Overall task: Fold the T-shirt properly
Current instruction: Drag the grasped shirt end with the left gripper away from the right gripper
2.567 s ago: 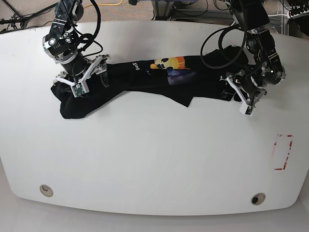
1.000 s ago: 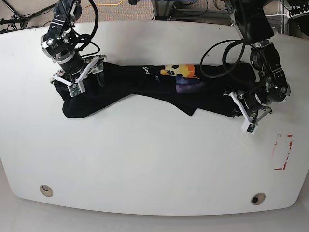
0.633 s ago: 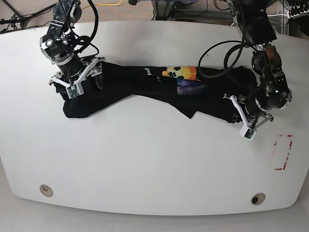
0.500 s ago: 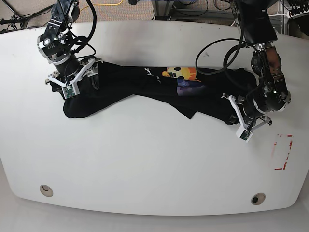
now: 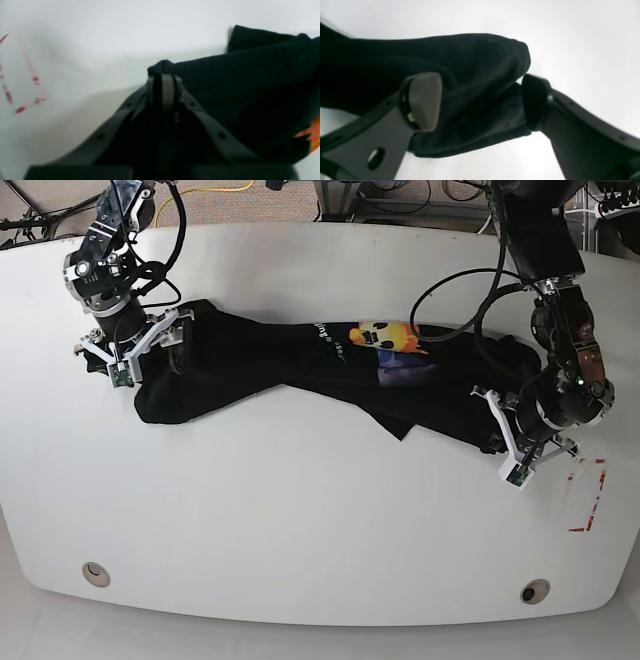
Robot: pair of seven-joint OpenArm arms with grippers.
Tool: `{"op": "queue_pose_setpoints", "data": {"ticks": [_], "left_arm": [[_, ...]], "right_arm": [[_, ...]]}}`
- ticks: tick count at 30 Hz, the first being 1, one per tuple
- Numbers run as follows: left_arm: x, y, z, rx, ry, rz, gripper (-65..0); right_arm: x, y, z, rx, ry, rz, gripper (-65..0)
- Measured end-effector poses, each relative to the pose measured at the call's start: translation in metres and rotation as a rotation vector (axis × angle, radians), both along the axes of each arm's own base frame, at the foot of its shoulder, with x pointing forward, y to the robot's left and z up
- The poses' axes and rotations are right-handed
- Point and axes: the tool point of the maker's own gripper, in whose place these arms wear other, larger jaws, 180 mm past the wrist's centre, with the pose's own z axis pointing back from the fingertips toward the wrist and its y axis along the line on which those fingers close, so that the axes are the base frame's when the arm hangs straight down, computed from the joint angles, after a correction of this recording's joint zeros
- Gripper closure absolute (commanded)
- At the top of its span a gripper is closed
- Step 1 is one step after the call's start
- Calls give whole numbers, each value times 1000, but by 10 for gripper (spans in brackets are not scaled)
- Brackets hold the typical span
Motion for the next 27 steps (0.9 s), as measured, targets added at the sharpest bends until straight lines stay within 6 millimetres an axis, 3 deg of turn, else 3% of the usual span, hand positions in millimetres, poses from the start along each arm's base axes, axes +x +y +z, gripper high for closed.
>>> {"op": "queue_pose_setpoints", "data": {"ticks": [6,16,27], "left_arm": [[12,3,26,13,-74,6,-7],[24,-4,51,4,-132,-4,-6],[20,-17,67,-37,-174,-51,-3]], "right_arm": [[-3,6,0,12,0,14,-473],[-2,8,1,11,-3,20,-469],[-2,8,2,12,-5,21,-468]]}}
